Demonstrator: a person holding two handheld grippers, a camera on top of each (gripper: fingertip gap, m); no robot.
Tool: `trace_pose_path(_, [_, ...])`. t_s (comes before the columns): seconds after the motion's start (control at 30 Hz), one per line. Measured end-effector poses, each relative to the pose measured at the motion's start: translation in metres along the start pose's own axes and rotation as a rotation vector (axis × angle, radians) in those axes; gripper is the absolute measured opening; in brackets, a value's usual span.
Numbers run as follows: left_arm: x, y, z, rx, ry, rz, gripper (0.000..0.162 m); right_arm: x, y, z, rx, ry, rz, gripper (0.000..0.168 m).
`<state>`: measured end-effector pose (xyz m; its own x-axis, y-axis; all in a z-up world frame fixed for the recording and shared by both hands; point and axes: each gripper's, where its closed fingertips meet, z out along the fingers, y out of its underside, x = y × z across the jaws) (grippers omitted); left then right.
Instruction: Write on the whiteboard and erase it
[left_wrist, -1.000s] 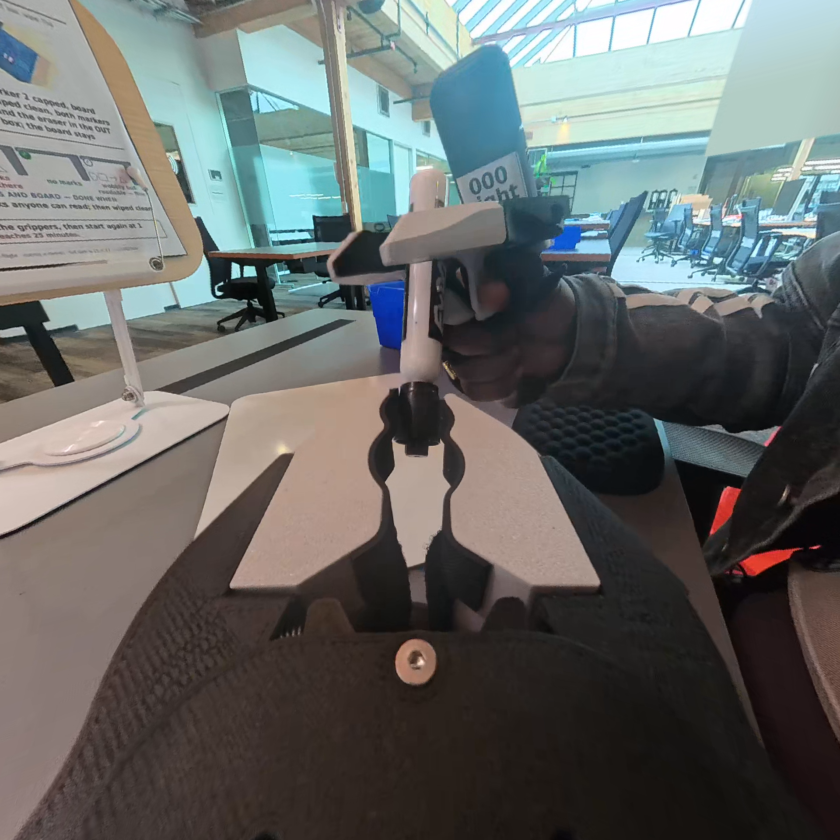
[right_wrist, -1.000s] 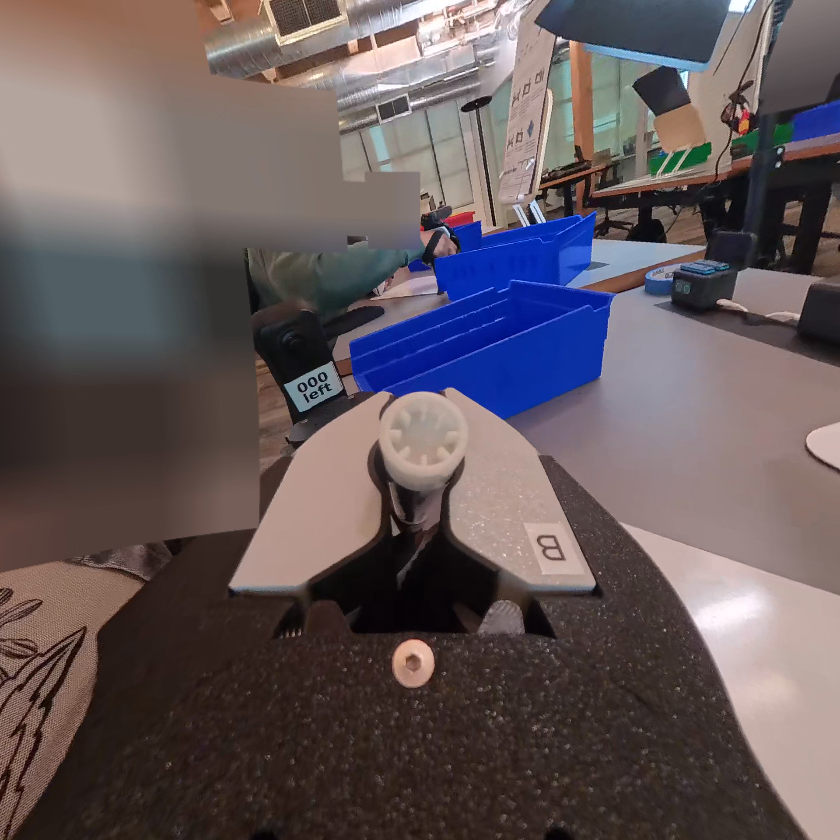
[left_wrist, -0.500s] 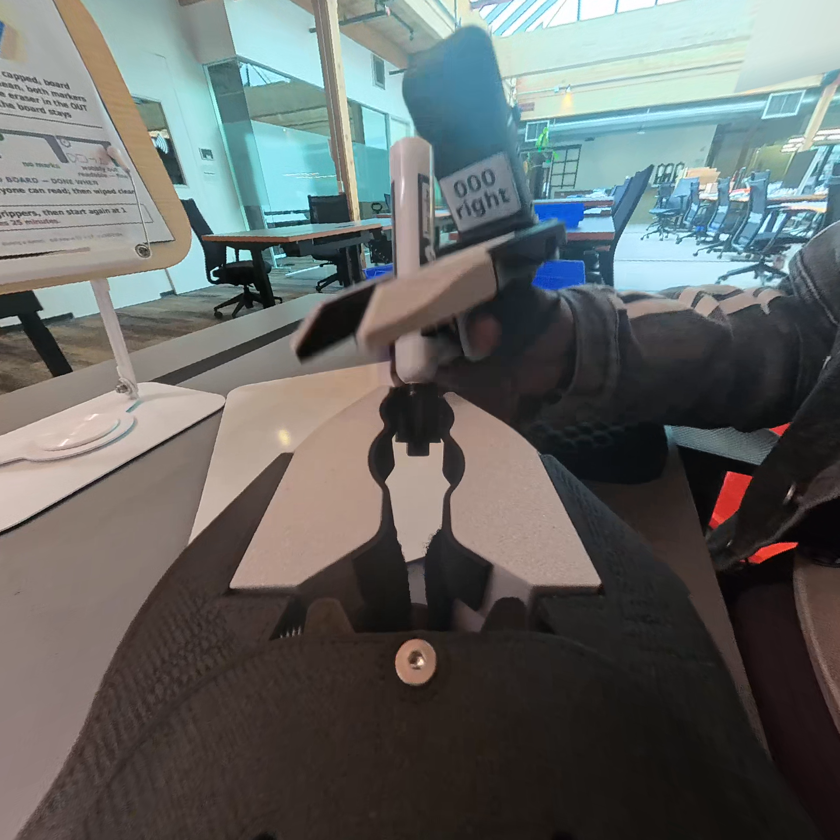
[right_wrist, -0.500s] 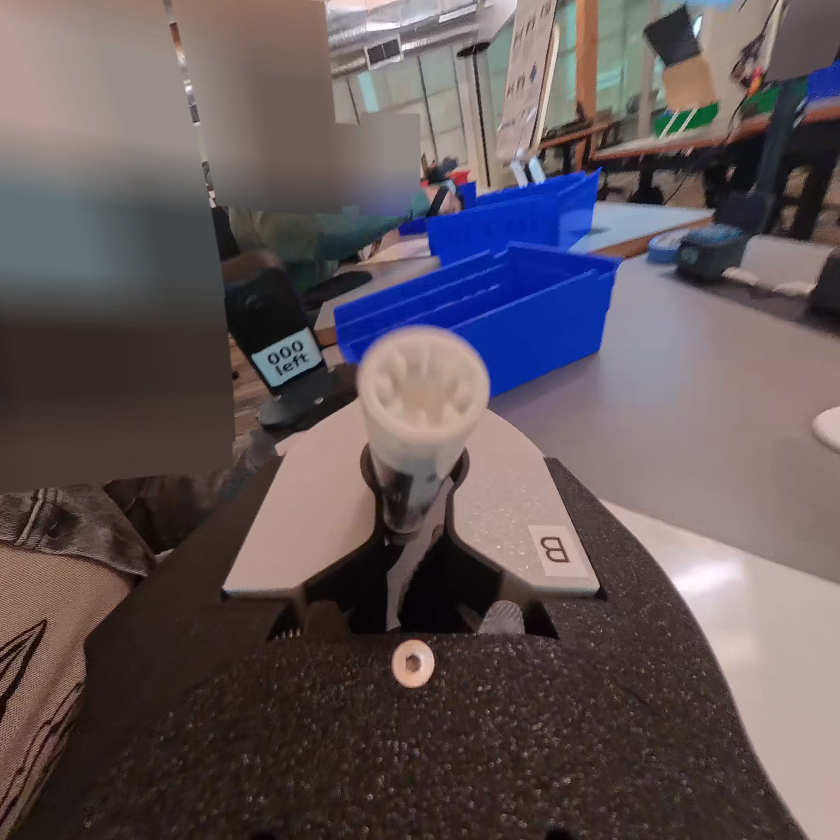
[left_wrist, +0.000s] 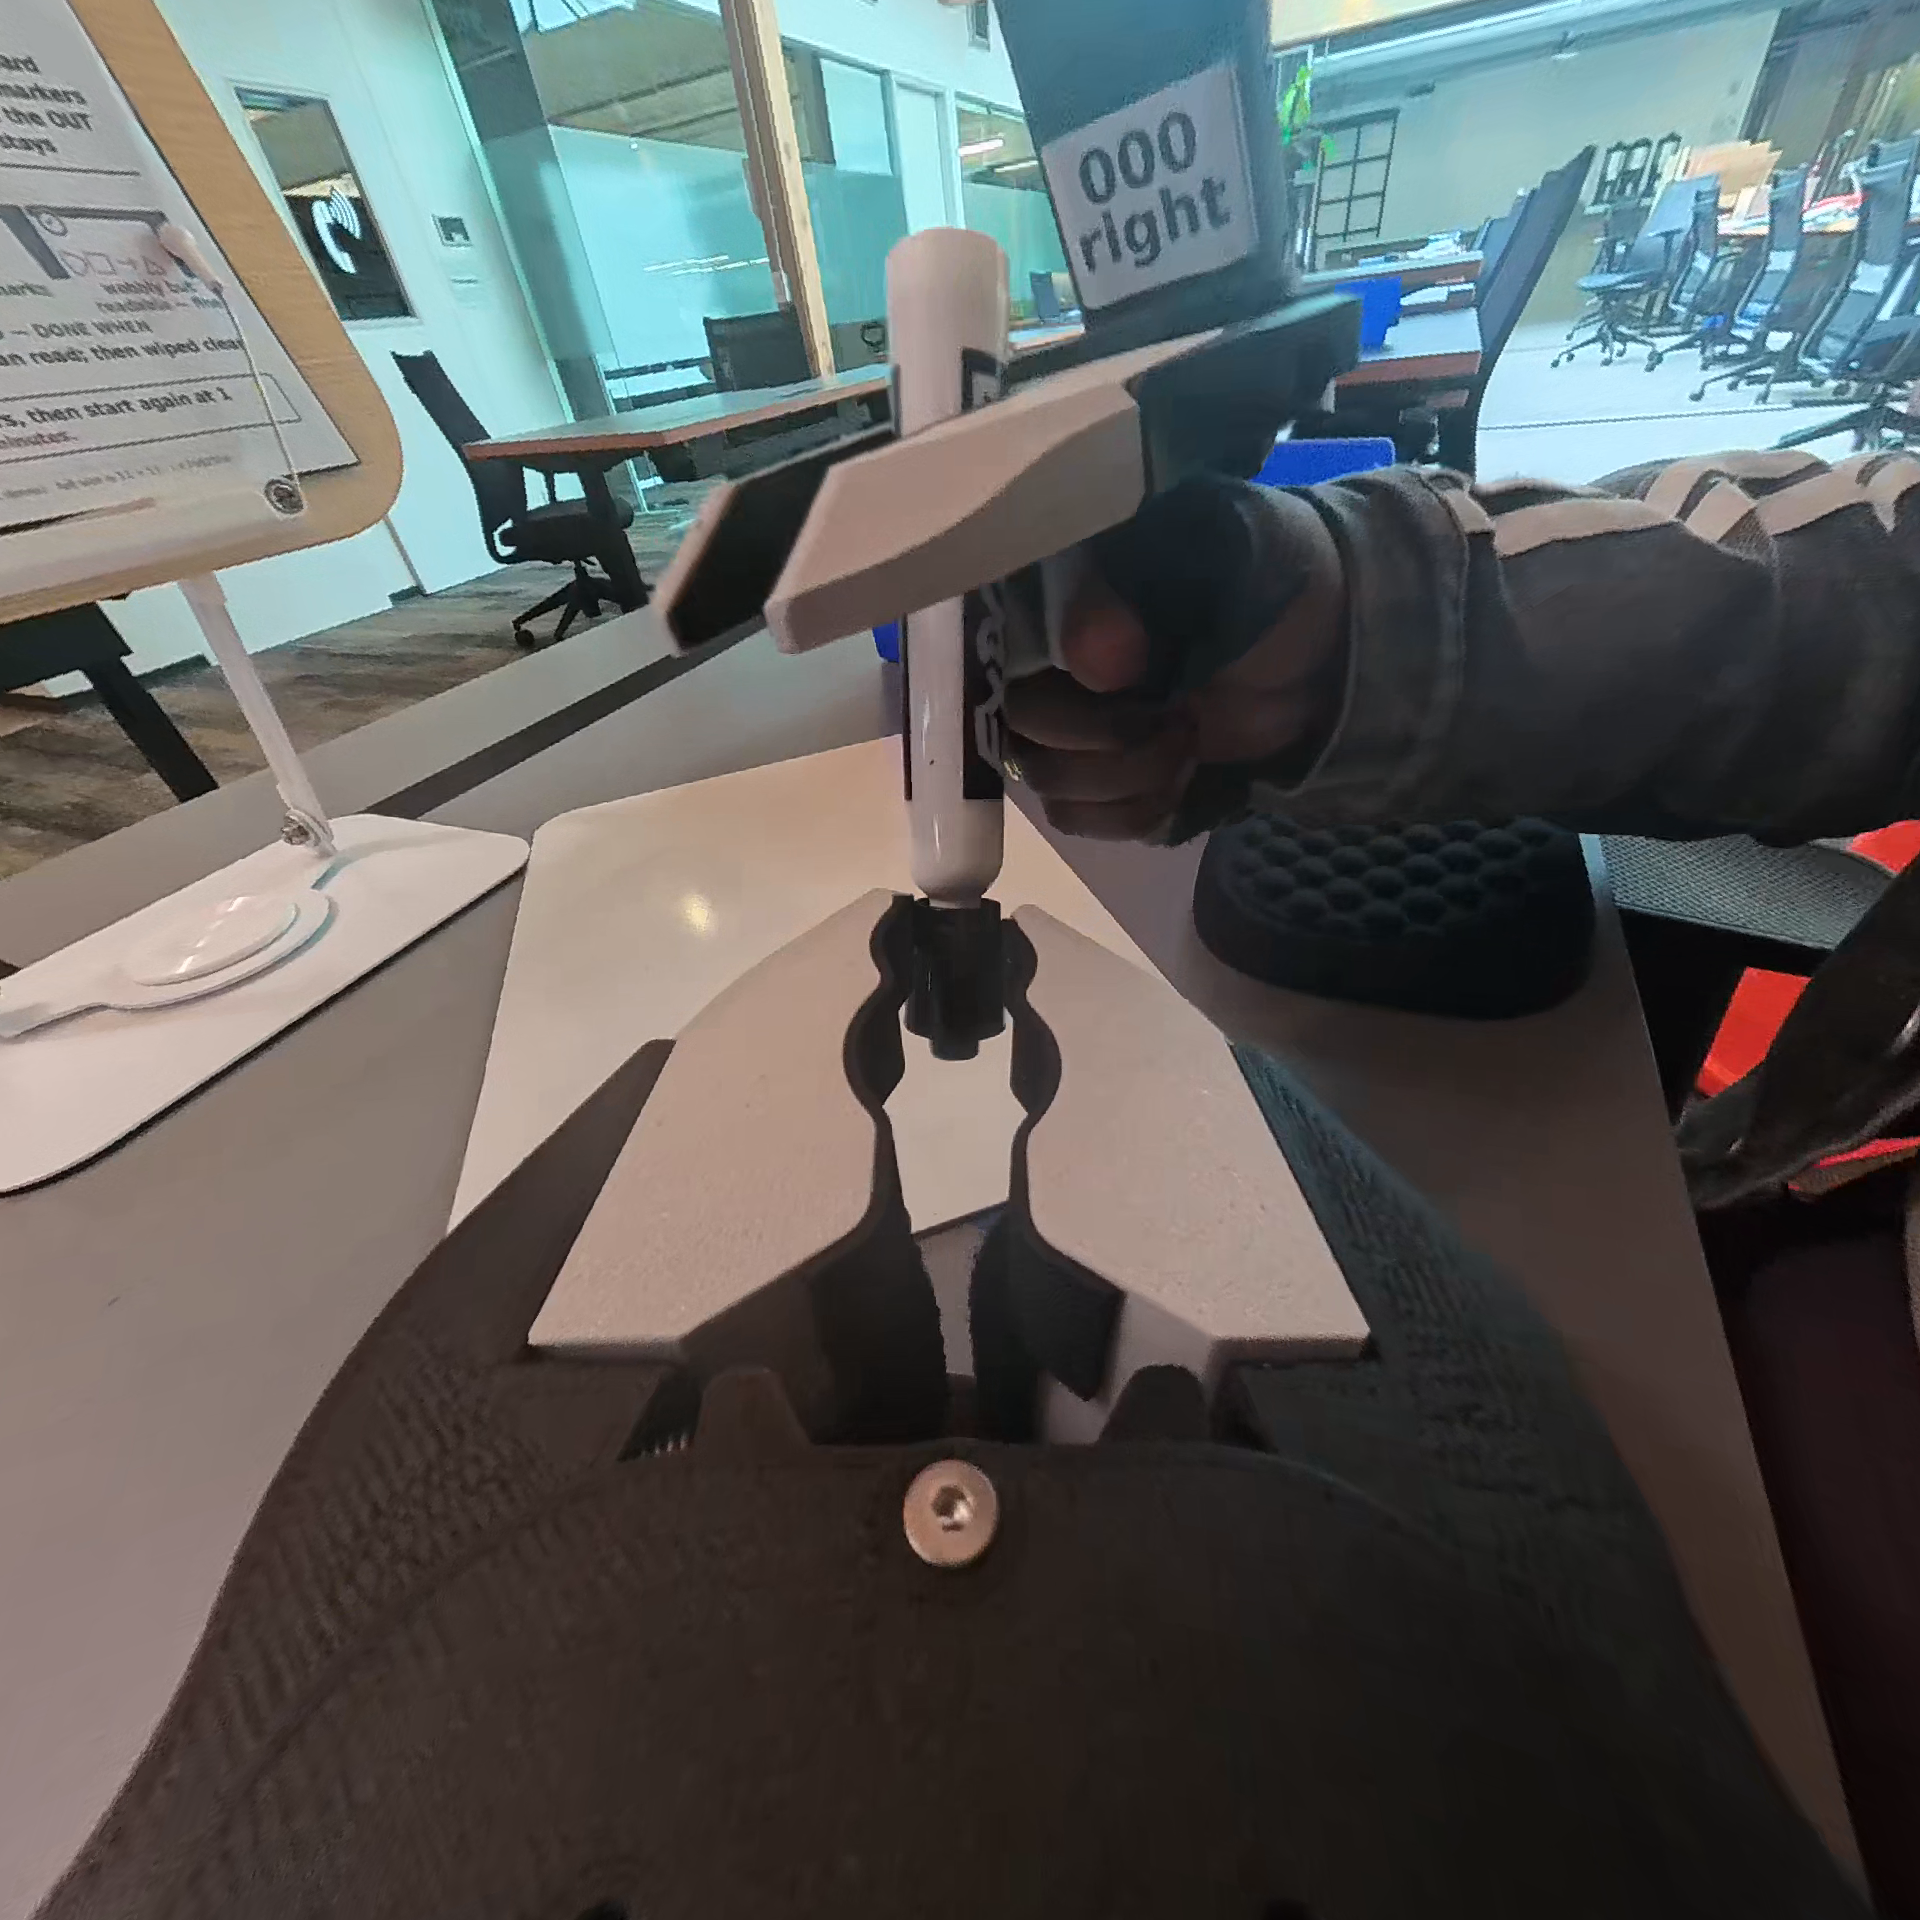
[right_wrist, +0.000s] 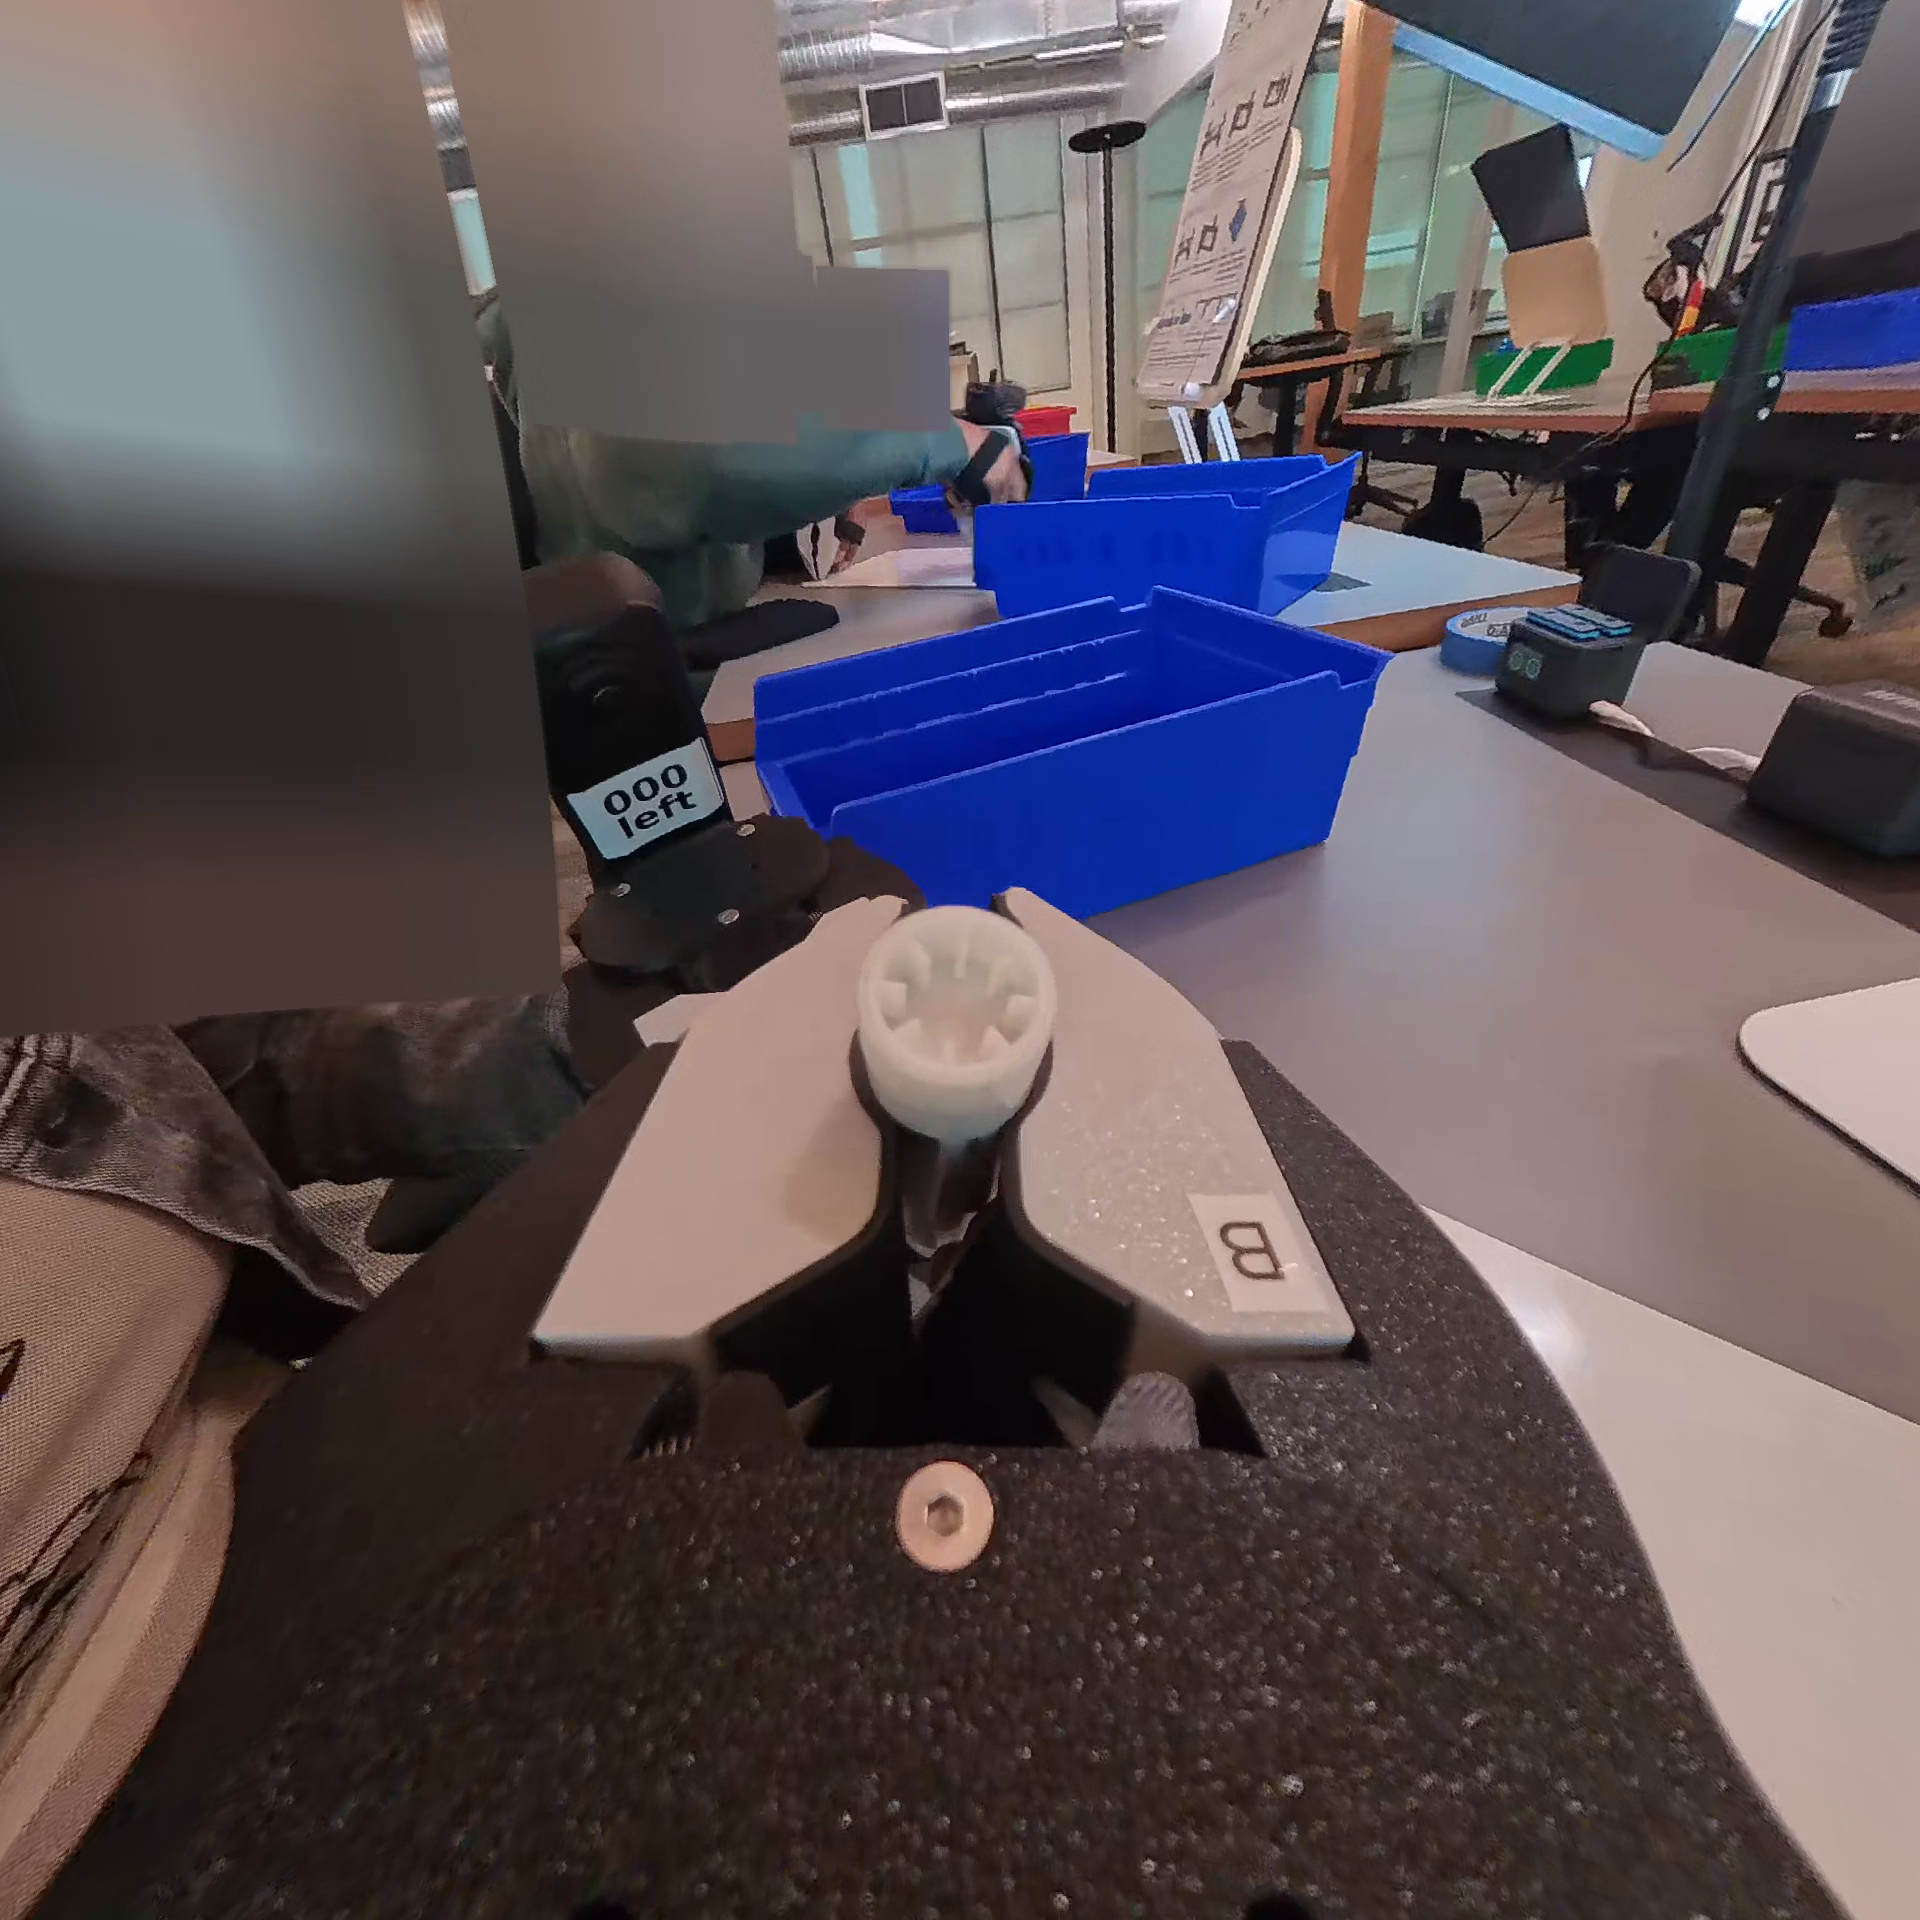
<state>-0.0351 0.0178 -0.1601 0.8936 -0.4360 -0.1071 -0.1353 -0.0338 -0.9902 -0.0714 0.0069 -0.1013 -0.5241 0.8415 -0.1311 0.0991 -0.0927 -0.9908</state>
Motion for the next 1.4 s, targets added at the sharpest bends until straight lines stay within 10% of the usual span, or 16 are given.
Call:
trace_pose_path(0.3, [-0.002,-0.01,-0.002,0.07,0.01,-0.03,0.016,-0.004,0.022,0.019,-0.036,0.008,-0.04,0.013])
trace_pose_path(0.47, [-0.004,-0.013,-0.004,0.09,0.002,-0.032,0.016,0.006,-0.024,-0.001,0.083,0.026,-0.035,0.04])
trace_pose_path(0.57, [-0.005,-0.014,-0.005,0.098,0.0,-0.04,0.016,0.003,-0.04,-0.014,0.087,0.017,-0.097,0.022])
trace_pose_path(1.4, [-0.008,-0.008,-0.001,0.028,-0.01,0.001,0.016,0.006,0.03,0.001,-0.026,0.024,0.047,0.027])
